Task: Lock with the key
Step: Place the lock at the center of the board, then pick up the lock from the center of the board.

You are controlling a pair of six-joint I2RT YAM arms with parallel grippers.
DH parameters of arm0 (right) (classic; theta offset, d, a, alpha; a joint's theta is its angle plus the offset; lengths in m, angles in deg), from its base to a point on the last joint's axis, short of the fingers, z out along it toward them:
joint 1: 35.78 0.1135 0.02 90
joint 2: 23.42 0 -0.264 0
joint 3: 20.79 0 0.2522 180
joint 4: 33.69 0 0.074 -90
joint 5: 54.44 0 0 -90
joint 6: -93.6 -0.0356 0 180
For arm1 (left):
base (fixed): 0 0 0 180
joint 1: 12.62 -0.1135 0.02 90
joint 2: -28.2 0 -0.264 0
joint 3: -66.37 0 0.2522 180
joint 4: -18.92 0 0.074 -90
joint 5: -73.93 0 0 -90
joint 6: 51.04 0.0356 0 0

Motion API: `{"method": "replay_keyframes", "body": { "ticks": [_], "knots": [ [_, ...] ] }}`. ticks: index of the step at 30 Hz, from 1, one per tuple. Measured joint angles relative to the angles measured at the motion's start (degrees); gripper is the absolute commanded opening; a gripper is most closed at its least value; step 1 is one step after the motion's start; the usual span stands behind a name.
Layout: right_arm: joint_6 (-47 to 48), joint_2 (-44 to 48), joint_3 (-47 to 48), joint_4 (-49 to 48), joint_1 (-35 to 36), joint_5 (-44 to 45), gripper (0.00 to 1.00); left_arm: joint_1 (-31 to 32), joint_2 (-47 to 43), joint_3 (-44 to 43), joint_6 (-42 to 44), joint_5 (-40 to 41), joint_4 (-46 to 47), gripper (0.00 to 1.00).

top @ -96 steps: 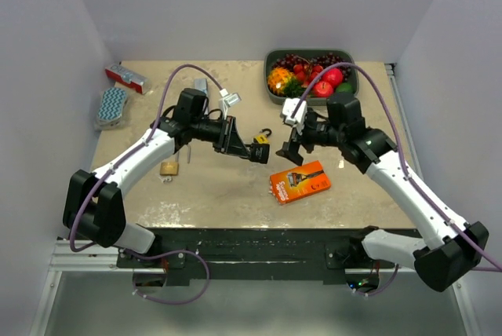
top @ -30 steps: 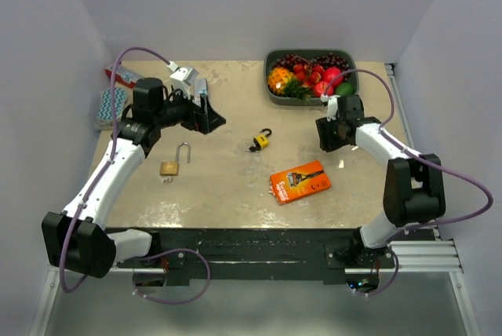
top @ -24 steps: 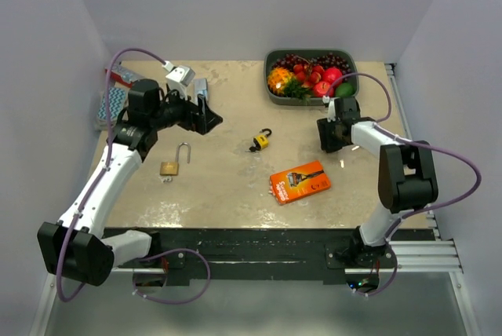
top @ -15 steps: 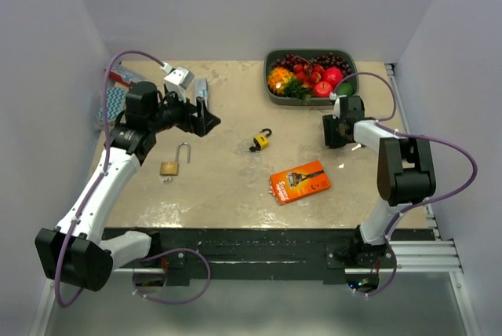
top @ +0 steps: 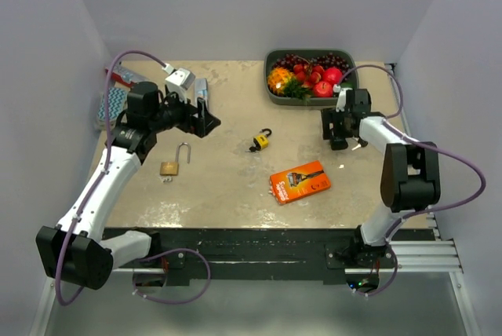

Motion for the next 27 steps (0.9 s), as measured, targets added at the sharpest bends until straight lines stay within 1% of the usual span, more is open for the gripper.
{"method": "replay_keyframes", "body": {
  "ticks": [3,6,9,13,14,15,18,22,26,27],
  "knots": [
    [1.9,3.1,1.7,1.8,0.0,-4.1,0.88,0.0,0.4,0.0,0.5,-0.9,-0.5,0.99],
    [6.4,6.4,4.5,3.5,0.3,-10.7,0.88,-0.1,1.3,0.0,1.7,-3.2,-2.0,0.99],
    [9.2,6.7,8.6,5.2,2.6,-14.2,0.88,-0.5,2.2,0.0,2.4,-4.8,-3.5,0.99],
    [8.6,6.3,11.7,5.7,10.3,-14.1,0.88,-1.9,2.5,0.0,1.6,-5.4,-3.6,0.99],
    [7.2,6.1,11.9,5.6,13.2,-13.9,0.88,-2.7,2.5,0.0,1.0,-5.5,-3.5,0.99],
    [6.0,5.8,12.0,5.6,15.3,-13.8,0.91,-3.2,2.5,0.0,0.7,-5.5,-3.5,0.99],
    [0.5,3.1,13.1,5.6,22.1,-13.5,0.91,-5.8,3.0,0.0,-0.9,-5.8,-3.4,0.99],
    [-3.9,-1.4,13.9,4.4,26.7,-10.3,0.85,-8.5,3.8,0.0,-2.3,-5.9,-3.4,0.98],
    [-6.0,-5.6,15.2,3.9,29.3,-7.1,0.81,-9.7,3.9,0.0,-3.3,-5.9,-3.3,0.98],
    [-6.6,-6.7,15.6,3.9,29.7,-6.2,0.79,-9.8,3.9,0.0,-3.6,-5.9,-3.4,0.98]
  ]
}}
